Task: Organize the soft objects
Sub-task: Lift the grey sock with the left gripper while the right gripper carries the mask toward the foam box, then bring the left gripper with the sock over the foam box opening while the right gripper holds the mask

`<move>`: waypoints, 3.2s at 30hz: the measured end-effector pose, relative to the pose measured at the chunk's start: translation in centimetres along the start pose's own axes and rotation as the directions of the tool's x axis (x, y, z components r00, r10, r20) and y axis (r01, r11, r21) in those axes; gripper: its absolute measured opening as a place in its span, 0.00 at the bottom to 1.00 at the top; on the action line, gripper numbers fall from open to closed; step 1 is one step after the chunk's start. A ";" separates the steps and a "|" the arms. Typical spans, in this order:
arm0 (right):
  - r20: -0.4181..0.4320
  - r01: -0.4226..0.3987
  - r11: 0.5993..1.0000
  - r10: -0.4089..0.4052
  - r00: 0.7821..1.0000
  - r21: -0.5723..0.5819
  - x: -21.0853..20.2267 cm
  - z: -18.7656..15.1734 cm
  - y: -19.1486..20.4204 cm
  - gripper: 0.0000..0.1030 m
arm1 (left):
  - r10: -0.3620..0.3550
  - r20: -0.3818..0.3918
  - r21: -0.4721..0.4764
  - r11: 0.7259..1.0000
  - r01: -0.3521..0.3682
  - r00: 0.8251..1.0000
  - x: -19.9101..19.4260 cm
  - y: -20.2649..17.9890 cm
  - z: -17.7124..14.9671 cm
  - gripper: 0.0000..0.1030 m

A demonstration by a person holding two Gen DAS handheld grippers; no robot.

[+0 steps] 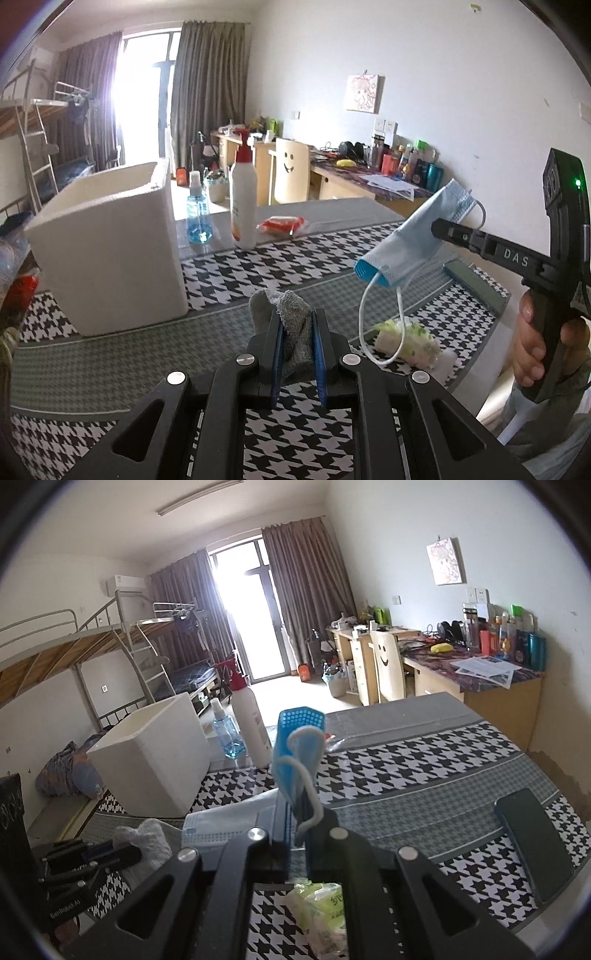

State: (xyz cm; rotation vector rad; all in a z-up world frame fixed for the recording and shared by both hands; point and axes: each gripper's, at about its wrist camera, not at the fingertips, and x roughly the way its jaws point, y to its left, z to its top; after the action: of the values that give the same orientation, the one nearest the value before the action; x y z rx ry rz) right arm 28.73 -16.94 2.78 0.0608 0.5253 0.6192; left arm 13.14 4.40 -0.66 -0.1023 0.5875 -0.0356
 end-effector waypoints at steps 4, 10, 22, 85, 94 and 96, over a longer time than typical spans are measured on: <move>0.008 0.004 1.000 -0.004 1.000 -0.015 -0.1 0.2 0.3 0.08 | 0.010 0.012 -0.001 1.000 -0.010 1.000 -0.3 0.1 0.3 0.15; 0.017 0.005 0.999 -0.005 1.000 -0.033 -0.1 0.4 0.7 0.08 | 0.036 0.033 -0.001 0.999 -0.036 0.999 -0.7 0.1 0.9 0.15; 0.031 -0.005 0.998 0.007 0.999 -0.070 -0.2 1.2 1.7 0.08 | 0.128 0.076 -0.033 0.991 -0.126 0.989 -1.3 1.1 2.0 0.15; 0.115 -0.063 0.968 0.093 0.989 -0.242 1.9 9.2 8.2 0.08 | 0.243 0.272 -0.008 0.968 -0.250 0.931 -3.7 4.0 12.7 0.15; 0.103 -0.083 0.966 0.111 0.989 -0.245 2.7 10.3 9.3 0.08 | 0.289 0.269 -0.038 0.956 -0.290 0.919 -3.6 5.6 13.7 0.15; 0.099 -0.088 0.964 0.115 0.988 -0.250 2.9 10.5 9.7 0.08 | 0.298 0.271 -0.049 0.954 -0.296 0.915 -3.7 6.0 14.0 0.15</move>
State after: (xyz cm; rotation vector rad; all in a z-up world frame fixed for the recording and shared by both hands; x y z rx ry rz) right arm 30.66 -6.34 12.58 -0.1112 0.3349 0.7728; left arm 17.84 11.82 12.31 -0.0223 0.3181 0.2738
